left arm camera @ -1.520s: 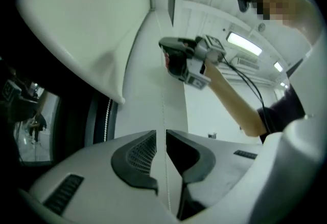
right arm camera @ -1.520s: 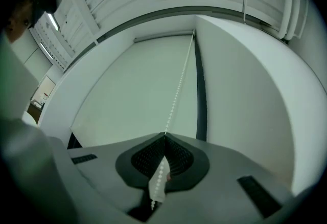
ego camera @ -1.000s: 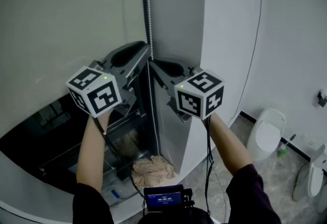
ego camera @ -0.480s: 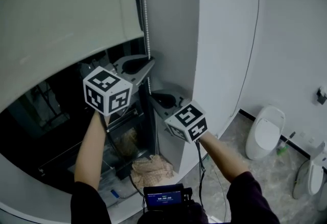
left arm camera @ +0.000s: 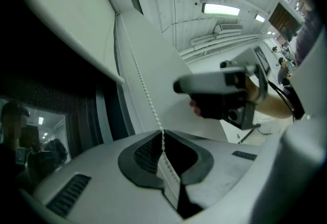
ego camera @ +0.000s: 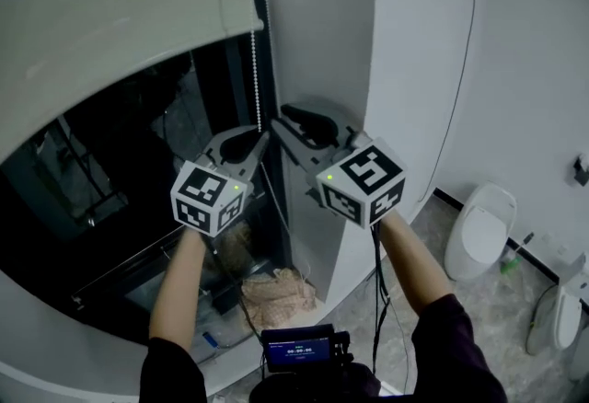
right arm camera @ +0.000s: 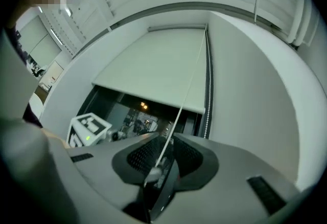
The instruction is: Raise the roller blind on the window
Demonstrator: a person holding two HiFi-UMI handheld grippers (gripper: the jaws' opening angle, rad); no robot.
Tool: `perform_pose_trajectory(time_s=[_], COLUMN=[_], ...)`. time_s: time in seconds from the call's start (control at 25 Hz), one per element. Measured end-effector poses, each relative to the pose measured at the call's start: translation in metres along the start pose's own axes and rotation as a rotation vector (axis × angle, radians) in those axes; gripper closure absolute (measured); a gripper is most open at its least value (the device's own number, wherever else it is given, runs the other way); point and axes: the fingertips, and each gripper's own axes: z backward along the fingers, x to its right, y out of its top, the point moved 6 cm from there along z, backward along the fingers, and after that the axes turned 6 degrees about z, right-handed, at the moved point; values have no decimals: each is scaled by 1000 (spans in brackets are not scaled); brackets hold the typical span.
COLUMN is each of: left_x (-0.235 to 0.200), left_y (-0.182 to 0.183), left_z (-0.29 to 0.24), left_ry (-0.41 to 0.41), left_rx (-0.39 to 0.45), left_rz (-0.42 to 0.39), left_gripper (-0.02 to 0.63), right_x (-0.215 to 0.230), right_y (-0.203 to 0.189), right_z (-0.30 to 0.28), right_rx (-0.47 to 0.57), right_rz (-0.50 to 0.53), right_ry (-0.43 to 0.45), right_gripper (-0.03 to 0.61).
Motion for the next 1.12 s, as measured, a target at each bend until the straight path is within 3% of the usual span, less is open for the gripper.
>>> perform_pose_trajectory(time_s=[0.4, 0.52, 0.68, 0.8, 0.92, 1.12], left_x=[56, 68, 65, 60, 48, 27], left_y=[-57, -82, -100, -95, -68, 3], left_z=[23, 28, 40, 50, 57, 56], left_ry=[-58, -72, -61, -58, -52, -66], left_rx=[-23, -68, -61, -49, 11, 131], left_rz=[78, 105, 188, 173, 173, 144], left_gripper=[597, 597, 595, 595, 595, 594], right_x=[26, 26, 19, 16, 7, -20], right_y=[47, 48, 34, 33, 22, -41], right_z=[-36, -37, -36, -28, -27, -20], right_rx=[66, 53, 36, 45, -1, -118], right_rz=[-62, -54, -48, 36, 106, 103], right_ry=[-11, -19, -23, -74, -68, -24], right_gripper=[514, 517, 568, 569, 569, 569])
